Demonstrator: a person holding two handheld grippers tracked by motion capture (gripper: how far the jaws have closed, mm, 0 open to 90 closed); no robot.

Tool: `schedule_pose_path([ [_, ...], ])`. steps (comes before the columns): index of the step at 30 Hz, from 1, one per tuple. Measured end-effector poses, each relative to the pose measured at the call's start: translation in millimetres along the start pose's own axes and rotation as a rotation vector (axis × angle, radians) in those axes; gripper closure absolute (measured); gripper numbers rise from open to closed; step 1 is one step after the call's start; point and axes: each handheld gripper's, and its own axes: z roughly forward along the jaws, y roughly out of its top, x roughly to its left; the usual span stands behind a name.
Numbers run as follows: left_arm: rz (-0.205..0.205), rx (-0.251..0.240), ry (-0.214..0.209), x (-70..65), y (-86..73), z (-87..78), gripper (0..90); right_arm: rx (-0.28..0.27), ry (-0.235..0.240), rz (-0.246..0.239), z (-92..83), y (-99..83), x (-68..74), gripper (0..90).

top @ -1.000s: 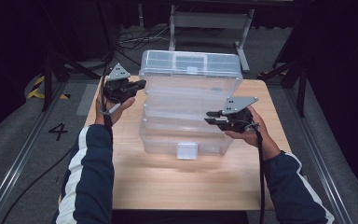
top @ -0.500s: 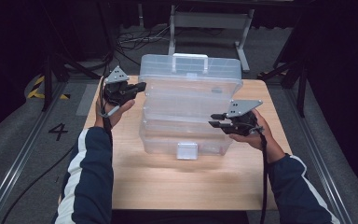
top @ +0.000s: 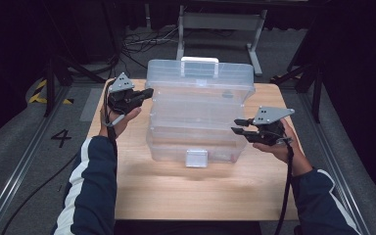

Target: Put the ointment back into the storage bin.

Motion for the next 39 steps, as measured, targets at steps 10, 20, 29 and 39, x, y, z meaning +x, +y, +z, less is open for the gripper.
schedule_pose_path([
  [10, 0.004, 0.001, -0.005, -2.4, 1.7, -4.1, 90.0, -0.042, -0.057, 0.028, -30.6, -14.0, -4.9, 55.4],
  [20, 0.013, 0.004, -0.017, -5.4, 1.3, -8.5, 90.0, -0.01, -0.136, 0.135, -44.4, -50.3, -25.8, 48.1],
  [29, 0.023, 0.008, -0.029, -8.5, -2.3, -11.9, 90.0, 0.057, -0.161, 0.203, -34.6, -80.2, -38.4, 45.9],
  [39, 0.032, 0.017, -0.031, -13.9, -7.2, -14.9, 90.0, 0.081, -0.144, 0.227, -21.8, -94.1, -39.9, 44.3],
])
